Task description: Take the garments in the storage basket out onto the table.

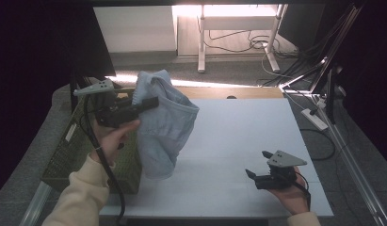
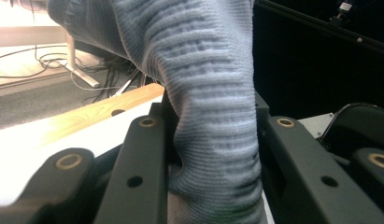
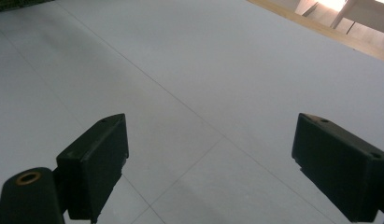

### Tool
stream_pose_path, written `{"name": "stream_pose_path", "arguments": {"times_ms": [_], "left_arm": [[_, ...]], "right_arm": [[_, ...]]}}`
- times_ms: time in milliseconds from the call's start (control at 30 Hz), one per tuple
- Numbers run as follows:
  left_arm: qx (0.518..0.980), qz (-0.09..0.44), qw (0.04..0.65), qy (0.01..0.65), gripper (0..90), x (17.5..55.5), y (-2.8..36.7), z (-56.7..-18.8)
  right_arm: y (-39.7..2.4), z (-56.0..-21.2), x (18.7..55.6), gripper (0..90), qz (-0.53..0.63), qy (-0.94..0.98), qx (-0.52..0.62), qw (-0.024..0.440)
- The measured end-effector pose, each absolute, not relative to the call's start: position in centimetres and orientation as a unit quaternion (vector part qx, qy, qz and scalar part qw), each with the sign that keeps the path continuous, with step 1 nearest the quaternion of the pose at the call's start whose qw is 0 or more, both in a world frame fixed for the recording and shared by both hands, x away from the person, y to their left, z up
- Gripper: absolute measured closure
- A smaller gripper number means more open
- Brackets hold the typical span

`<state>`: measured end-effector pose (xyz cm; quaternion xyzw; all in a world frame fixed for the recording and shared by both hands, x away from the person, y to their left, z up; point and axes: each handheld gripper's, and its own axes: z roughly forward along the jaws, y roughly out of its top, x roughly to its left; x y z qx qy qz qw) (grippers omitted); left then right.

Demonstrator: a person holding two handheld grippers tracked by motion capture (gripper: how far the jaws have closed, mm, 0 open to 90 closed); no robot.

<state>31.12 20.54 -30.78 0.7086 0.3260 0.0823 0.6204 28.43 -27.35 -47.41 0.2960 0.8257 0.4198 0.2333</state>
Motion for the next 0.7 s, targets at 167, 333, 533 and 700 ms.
{"name": "stream_pose_path", "arguments": {"times_ms": [167, 333, 533, 700], "left_arm": [[0.715, 0.075, 0.618, 0.318, 70.2, 31.0, 19.5, -31.0], [0.719, 0.074, 0.616, 0.314, 70.2, 31.1, 18.9, -31.2], [0.721, 0.067, 0.616, 0.309, 70.2, 31.1, 18.3, -31.4], [0.724, 0.056, 0.616, 0.305, 70.1, 31.2, 17.5, -31.8]], "right_arm": [[-27.3, -47.4, 28.4, 11.4, 0.419, 0.826, 0.296, 0.233], [-27.4, -47.4, 28.4, 11.4, 0.421, 0.825, 0.296, 0.234], [-27.3, -47.4, 28.4, 11.4, 0.419, 0.826, 0.296, 0.233], [-27.3, -47.4, 28.4, 11.4, 0.42, 0.826, 0.295, 0.234]]}}
